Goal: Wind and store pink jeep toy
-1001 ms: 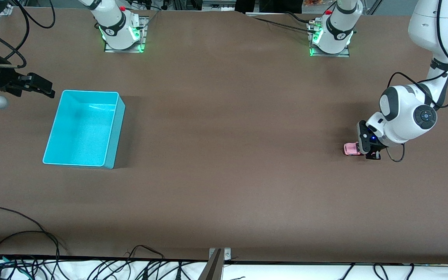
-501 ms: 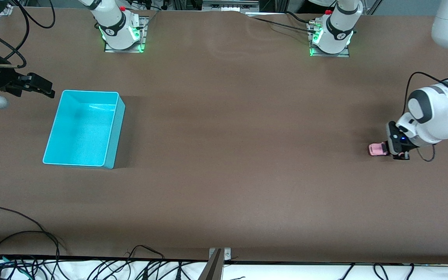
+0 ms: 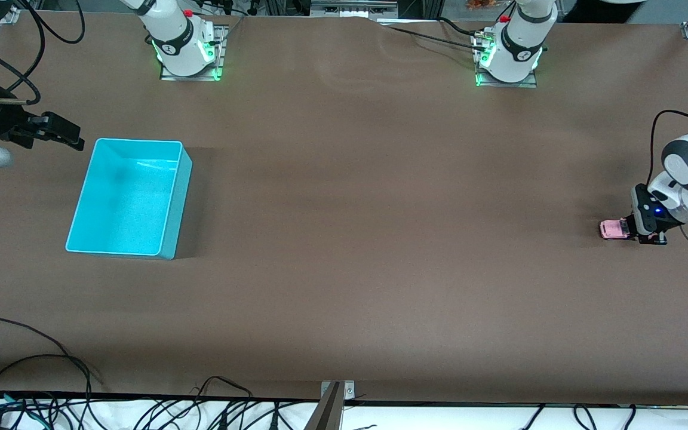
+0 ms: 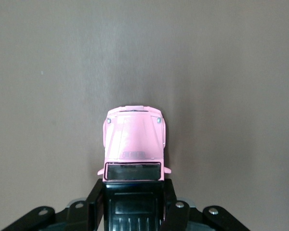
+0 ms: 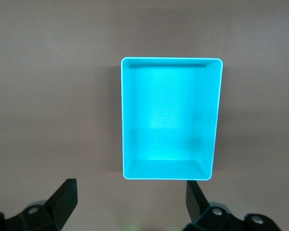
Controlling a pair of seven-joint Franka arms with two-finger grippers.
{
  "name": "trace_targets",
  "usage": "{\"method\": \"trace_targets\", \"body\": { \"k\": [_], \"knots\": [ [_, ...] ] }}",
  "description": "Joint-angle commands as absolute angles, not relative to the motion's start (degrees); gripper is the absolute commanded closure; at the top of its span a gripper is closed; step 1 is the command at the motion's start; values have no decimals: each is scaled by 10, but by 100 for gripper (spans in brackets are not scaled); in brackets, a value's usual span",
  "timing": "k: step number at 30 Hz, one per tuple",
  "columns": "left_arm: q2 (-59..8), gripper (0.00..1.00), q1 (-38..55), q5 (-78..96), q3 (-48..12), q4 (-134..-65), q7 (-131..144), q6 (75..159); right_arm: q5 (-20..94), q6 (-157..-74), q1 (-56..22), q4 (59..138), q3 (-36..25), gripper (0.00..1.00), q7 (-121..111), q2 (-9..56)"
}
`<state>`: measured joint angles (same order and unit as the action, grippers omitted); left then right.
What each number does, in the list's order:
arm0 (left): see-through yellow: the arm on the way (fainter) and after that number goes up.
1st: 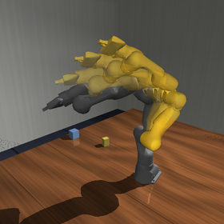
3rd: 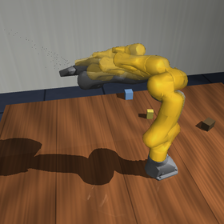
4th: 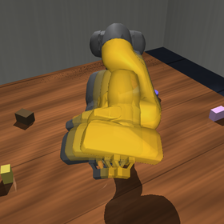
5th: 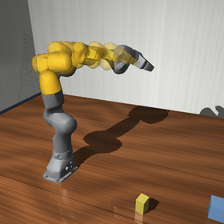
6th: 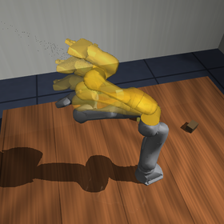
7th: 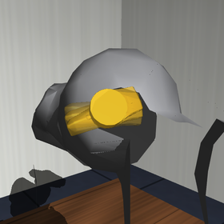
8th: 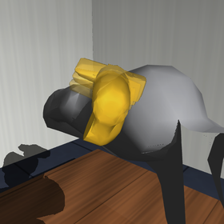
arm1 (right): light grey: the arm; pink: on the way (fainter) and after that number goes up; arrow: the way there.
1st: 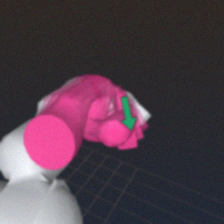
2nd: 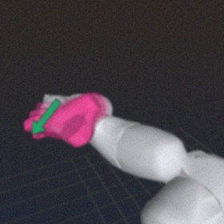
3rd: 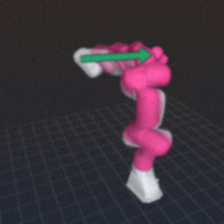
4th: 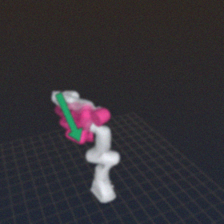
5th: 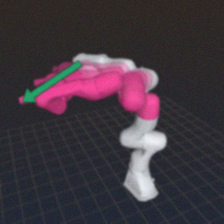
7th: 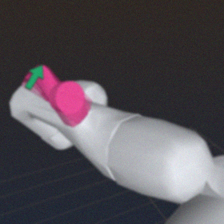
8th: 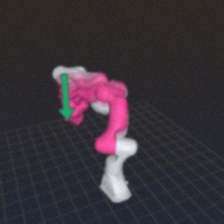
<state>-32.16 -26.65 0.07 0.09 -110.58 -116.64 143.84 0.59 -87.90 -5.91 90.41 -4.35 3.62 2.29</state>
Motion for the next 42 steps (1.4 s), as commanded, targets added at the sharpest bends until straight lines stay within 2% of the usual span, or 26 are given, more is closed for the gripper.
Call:
{"method": "trace_targets", "body": {
  "k": [1, 12, 15, 16, 17, 18, 19, 31, 42],
  "knots": [
    [-390, 99, -285, -11, -1, -1088, -1194, 1461, -1, -873, -58, 897, -44, 0, 31, 24],
    [-390, 98, -287, -10, 2, -1087, -1206, 1461, -1, -873, -58, 897, -44, 0, 31, 24],
    [-390, 94, -287, -10, 2, -1086, -1207, 1461, -1, -873, -58, 897, -44, 0, 31, 24],
    [-390, 86, -287, -10, 2, -1083, -1208, 1461, -1, -873, -58, 897, -44, 0, 31, 24],
    [-390, 62, -287, -11, 1, -1078, -1208, 1460, -1, -873, -58, 897, -44, 0, 31, 24],
    [-390, 18, -287, -11, 2, -1074, -1211, 1459, -1, -873, -58, 897, -44, 0, 32, 24],
    [-387, 0, -287, -11, 1, -1072, -1216, 1455, -1, -873, -58, 897, -44, 0, 31, 24],
    [-374, 0, -277, -9, -4, -991, -1209, 1298, -1, -873, -58, 897, -44, 0, 31, 24],
    [-325, 0, -275, -10, -4, -984, -1134, 1208, 0, -873, -58, 897, -44, 0, 32, 24]
  ]
}}
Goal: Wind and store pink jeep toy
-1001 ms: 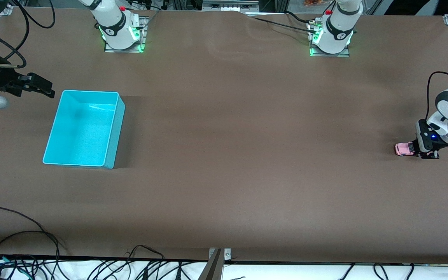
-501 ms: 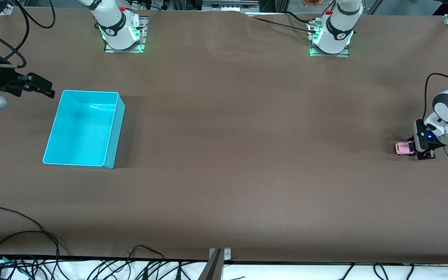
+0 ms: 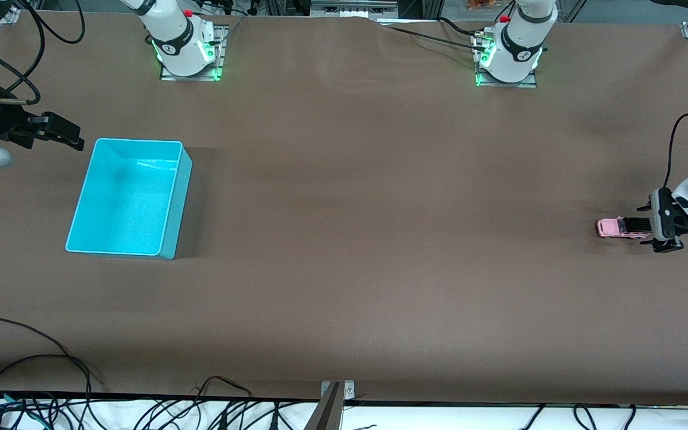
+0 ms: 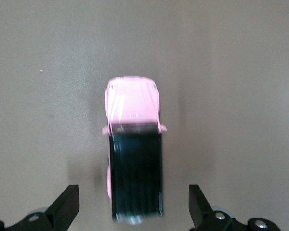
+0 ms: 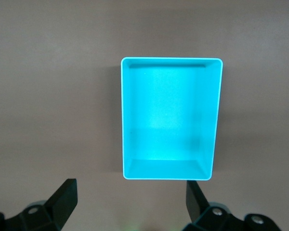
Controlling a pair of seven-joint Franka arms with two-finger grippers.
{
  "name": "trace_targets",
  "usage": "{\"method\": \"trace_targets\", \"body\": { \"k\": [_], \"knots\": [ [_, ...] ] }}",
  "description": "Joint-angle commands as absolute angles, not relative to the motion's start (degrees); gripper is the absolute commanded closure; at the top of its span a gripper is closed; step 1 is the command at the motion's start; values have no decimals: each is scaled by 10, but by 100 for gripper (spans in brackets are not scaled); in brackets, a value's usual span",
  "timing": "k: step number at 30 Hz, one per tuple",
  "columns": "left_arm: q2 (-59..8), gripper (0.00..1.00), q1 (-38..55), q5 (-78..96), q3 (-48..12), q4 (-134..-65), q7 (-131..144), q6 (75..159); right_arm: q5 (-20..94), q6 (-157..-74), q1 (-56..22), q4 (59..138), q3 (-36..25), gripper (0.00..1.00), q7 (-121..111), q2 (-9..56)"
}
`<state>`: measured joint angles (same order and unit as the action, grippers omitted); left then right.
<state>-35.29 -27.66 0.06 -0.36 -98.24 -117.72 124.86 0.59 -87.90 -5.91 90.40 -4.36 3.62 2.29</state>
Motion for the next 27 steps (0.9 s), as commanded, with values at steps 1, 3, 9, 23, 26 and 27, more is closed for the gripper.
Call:
{"method": "trace_targets", "body": {
  "k": [1, 3, 9, 23, 26, 27],
  "knots": [
    [-321, 0, -275, -10, -4, -984, -1125, 1202, -1, -873, -58, 897, -44, 0, 32, 24],
    [-310, 0, -275, -10, -4, -984, -1108, 1190, -1, -873, -58, 897, -44, 0, 31, 24],
    [-278, 0, -265, -9, -8, -984, -1042, 1149, 0, -873, -58, 897, -44, 0, 32, 24],
    [-204, 0, -247, -11, -42, -983, -883, 1051, 0, -873, -58, 897, -44, 0, 32, 24],
    [-185, 0, -230, -11, -44, -983, -839, 1022, 0, -873, -58, 897, -44, 0, 32, 24],
    [-178, 0, -223, -11, -43, -979, -824, 1014, 0, -873, -58, 897, -44, 0, 31, 24]
  ]
}}
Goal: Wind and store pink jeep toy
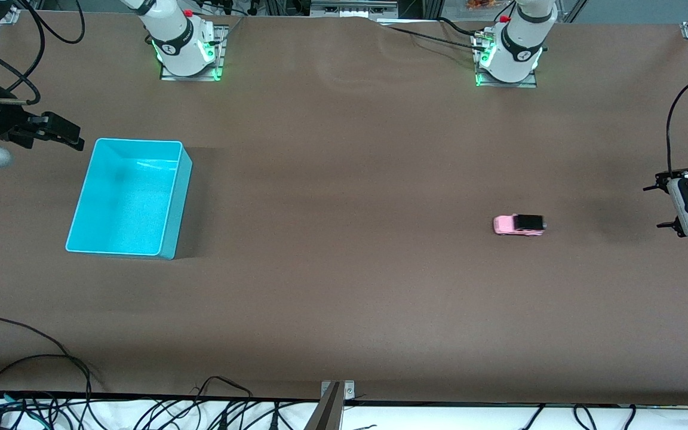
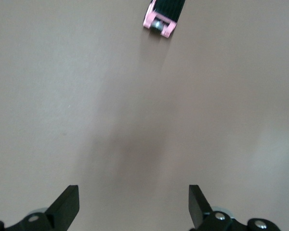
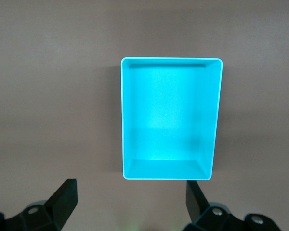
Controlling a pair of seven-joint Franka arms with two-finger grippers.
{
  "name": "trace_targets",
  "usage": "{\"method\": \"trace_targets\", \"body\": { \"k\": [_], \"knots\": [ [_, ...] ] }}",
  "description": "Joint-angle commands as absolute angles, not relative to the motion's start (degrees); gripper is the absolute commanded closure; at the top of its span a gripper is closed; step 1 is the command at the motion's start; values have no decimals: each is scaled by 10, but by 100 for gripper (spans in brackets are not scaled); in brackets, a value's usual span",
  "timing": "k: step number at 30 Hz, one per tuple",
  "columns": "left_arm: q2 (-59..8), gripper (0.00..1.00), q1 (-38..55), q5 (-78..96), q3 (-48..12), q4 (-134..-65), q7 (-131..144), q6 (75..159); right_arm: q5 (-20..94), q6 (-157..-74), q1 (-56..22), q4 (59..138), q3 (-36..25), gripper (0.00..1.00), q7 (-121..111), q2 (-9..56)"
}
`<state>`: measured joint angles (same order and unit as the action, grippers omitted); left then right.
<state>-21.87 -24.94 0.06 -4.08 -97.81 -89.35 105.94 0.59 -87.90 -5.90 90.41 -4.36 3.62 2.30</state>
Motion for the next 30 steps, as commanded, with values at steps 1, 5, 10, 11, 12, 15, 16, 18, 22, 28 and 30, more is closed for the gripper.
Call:
{"method": "trace_targets", "body": {
  "k": [1, 5, 10, 11, 12, 15, 16, 18, 22, 28, 30],
  "knots": [
    [-174, 0, -215, -11, -43, -972, -810, 1005, 0, -873, -58, 897, -44, 0, 32, 24],
    [-173, 0, -189, -11, -43, -931, -754, 944, 0, -873, -58, 897, -44, 0, 32, 24],
    [-172, 0, -164, -11, -43, -883, -701, 876, 0, -873, -58, 897, -44, 0, 32, 24],
    [-172, 0, -163, -11, -44, -873, -694, 862, 0, -873, -58, 897, -44, 0, 32, 24],
    [-172, 0, -162, -12, -44, -861, -689, 849, 0, -873, -58, 897, -44, 0, 32, 24],
    [-172, 0, -158, -15, -44, -837, -671, 821, 0, -873, -58, 897, -44, 0, 32, 24],
    [-172, 0, -158, -20, -44, -834, -664, 817, 0, -873, -58, 897, -44, 0, 32, 24],
    [-170, 0, -156, -27, -45, -831, -650, 813, 0, -873, -58, 897, -44, 0, 32, 24],
    [-159, 0, -142, -27, -48, -831, -624, 805, 0, -873, -58, 897, -44, 0, 32, 24],
    [-135, 0, -100, -27, -40, -836, -579, 792, 0, -873, -58, 897, -43, 0, 32, 24],
    [-132, 0, -88, -27, -40, -834, -554, 779, 0, -873, -58, 897, -44, 0, 32, 24]
  ]
}}
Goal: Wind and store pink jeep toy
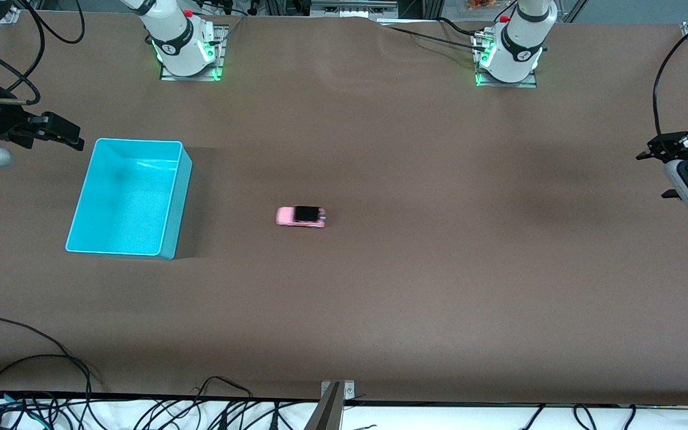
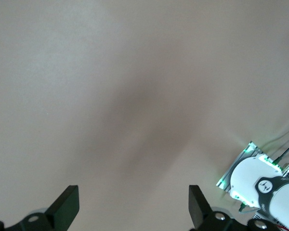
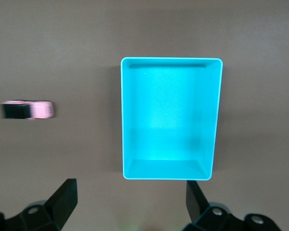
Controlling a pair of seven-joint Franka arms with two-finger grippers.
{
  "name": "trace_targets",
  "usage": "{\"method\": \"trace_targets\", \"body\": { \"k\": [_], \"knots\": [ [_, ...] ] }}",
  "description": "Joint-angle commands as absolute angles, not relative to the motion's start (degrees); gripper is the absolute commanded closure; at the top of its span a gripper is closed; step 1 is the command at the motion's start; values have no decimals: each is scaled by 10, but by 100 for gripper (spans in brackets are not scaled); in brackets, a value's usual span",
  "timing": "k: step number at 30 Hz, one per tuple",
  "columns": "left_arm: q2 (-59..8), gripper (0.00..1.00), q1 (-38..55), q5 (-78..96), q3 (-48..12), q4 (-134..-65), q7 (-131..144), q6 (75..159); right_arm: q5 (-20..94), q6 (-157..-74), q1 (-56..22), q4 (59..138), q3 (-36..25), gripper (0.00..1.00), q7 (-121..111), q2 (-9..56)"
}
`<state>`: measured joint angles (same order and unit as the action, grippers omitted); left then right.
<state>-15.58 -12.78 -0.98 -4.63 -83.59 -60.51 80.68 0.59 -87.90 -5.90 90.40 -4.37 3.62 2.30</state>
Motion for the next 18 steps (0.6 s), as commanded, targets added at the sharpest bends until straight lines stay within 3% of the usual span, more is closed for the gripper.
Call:
{"method": "trace_targets", "body": {
  "k": [1, 15, 18],
  "knots": [
    [-130, 0, -86, -27, -41, -833, -539, 774, 0, -873, -58, 897, -44, 0, 32, 24],
    [-107, 0, -71, -22, -45, -842, -472, 778, 0, -873, -58, 898, -43, 0, 31, 24],
    [-92, 0, -73, -25, -42, -867, -472, 824, -1, -873, -59, 898, -43, 0, 32, 24]
  ]
}}
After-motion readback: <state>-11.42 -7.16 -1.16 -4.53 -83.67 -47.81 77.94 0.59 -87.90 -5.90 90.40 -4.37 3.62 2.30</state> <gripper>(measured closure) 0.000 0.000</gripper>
